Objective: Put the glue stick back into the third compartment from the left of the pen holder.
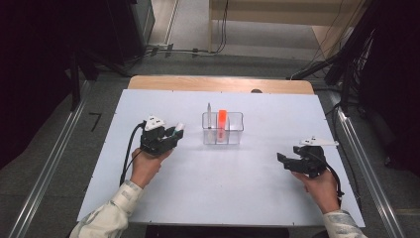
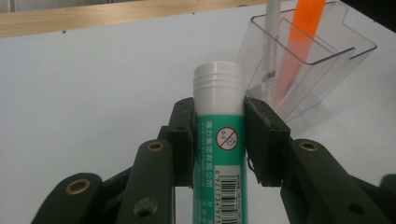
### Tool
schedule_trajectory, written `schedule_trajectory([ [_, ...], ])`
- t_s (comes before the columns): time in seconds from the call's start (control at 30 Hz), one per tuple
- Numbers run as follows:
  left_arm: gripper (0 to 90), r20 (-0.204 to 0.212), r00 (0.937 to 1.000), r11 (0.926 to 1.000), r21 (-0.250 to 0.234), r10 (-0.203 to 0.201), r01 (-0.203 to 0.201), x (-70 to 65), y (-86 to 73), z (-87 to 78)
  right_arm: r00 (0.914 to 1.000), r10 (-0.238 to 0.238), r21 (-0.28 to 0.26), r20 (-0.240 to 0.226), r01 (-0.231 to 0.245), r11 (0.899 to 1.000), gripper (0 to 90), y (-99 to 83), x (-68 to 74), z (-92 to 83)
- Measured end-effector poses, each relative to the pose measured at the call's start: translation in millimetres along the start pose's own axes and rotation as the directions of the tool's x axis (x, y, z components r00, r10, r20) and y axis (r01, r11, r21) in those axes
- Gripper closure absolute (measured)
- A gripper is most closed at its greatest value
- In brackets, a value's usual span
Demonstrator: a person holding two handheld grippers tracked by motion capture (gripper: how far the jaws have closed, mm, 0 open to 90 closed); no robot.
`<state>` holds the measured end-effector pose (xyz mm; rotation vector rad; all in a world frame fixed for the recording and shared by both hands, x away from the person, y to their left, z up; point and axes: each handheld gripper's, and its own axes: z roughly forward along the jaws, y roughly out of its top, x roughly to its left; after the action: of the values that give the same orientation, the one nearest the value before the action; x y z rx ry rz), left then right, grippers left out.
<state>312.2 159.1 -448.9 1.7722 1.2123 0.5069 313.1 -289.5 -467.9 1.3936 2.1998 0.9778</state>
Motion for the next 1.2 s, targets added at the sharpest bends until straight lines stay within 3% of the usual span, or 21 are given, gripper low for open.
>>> schedule_trajectory([
  [0.33,65.9,0.029,0.9995,0.9998,-0.019,0.007,-0.007,-15.4,7.3,3.4,1.0,0.0,0.003,-0.002,0.0,1.0,26.8,0.2,0.4,0.4],
  [1.2,65.9,0.078,0.9965,0.9987,-0.044,0.029,-0.026,-40.2,23.4,11.0,1.0,-0.002,0.003,-0.009,0.002,1.0,26.8,1.1,0.0,1.9],
])
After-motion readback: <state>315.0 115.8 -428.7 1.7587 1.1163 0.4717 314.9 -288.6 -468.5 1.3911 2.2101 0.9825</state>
